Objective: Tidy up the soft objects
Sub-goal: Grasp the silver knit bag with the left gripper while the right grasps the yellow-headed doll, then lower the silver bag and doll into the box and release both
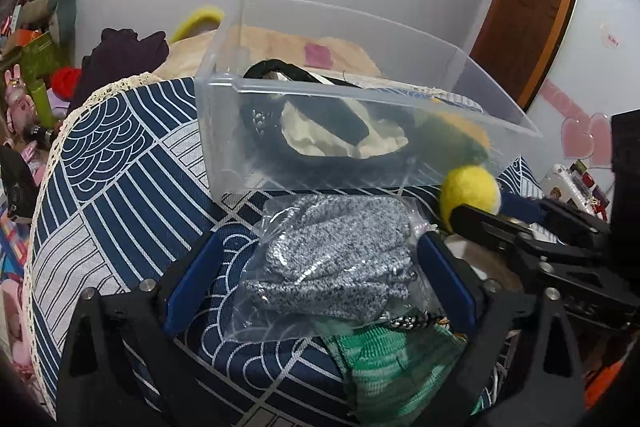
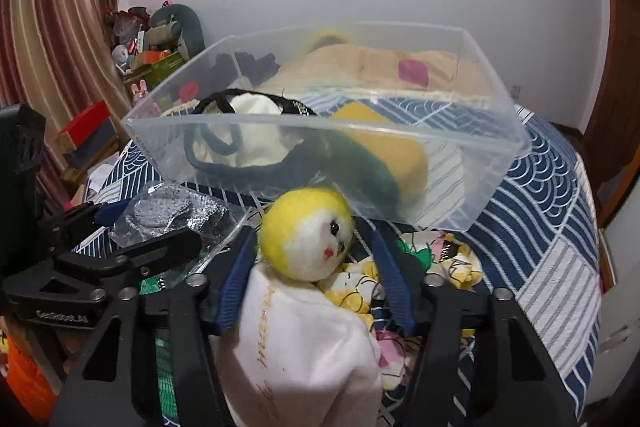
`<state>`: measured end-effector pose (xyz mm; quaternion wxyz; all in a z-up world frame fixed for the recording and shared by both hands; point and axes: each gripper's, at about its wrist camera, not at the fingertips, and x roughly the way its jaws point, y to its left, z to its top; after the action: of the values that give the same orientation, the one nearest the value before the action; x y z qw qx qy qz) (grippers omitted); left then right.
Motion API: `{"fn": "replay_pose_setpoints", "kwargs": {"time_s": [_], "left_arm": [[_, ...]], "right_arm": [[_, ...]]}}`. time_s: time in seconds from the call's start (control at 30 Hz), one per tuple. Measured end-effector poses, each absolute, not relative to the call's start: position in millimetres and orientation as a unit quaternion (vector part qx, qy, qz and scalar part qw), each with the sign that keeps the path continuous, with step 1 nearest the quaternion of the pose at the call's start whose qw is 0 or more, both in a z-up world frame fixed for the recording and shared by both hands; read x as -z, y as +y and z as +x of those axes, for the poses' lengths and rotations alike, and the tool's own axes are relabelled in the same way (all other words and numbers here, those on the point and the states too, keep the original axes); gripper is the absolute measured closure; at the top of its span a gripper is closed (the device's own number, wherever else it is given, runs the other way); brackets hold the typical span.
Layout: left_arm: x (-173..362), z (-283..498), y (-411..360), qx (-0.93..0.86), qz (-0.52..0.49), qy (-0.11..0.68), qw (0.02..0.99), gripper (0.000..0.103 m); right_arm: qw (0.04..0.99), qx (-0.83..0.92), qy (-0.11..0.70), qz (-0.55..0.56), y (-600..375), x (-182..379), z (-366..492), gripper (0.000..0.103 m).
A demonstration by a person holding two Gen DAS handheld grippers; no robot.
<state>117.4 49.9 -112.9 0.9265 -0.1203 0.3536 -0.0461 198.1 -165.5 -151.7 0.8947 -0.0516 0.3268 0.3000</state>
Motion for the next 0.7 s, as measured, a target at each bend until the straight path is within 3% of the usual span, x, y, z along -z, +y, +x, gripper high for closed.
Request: {"fn": "replay_pose_setpoints", "kwargs": {"time_s": [0.2,0.4,0.7], "left_arm": [[109,113,50,0.07,-0.118,0.35,0.927,0.042],[95,93,45,0.067,-0.107,0.323,0.938,0.049],[60,64,47,0.066,-0.1,0.265,0.957,0.05]], "right_arm": [[0.893,-0.308,0.323,-0.052,-167,150,193,0.063],[0.903,-0.307,0.296,-0.046,-173,138,185,0.063],[0.915,-0.31,0.255,-0.037,-181,115,167,0.063]]}}
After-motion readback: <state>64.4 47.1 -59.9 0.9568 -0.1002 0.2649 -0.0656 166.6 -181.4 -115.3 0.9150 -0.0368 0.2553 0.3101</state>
